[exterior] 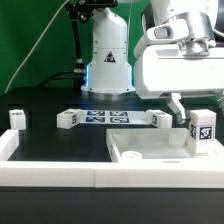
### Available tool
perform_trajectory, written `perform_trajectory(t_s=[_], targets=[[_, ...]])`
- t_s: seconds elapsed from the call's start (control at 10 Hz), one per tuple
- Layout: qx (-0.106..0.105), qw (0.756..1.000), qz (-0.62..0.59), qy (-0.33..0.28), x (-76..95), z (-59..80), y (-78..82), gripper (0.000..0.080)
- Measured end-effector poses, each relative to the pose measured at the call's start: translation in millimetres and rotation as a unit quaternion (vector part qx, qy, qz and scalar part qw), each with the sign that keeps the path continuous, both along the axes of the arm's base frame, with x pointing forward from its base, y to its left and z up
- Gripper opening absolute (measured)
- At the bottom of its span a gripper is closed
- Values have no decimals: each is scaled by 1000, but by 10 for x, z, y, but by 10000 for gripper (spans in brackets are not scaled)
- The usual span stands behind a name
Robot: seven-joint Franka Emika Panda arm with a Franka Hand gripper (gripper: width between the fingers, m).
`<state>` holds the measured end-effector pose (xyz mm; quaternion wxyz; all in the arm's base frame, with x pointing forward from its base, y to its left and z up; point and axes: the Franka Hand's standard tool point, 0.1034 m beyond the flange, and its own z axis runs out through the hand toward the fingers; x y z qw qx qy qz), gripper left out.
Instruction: Assemble one leg
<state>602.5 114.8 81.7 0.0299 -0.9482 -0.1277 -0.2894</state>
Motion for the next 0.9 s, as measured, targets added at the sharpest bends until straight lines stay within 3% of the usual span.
perform_trajectory(t_s=[0.1,0.2,0.9], targets=[[0,1000,0,0,0,-1,0,627],[0,1000,0,0,-1,-1,0,643],[2,999,5,34,0,55,-2,649]])
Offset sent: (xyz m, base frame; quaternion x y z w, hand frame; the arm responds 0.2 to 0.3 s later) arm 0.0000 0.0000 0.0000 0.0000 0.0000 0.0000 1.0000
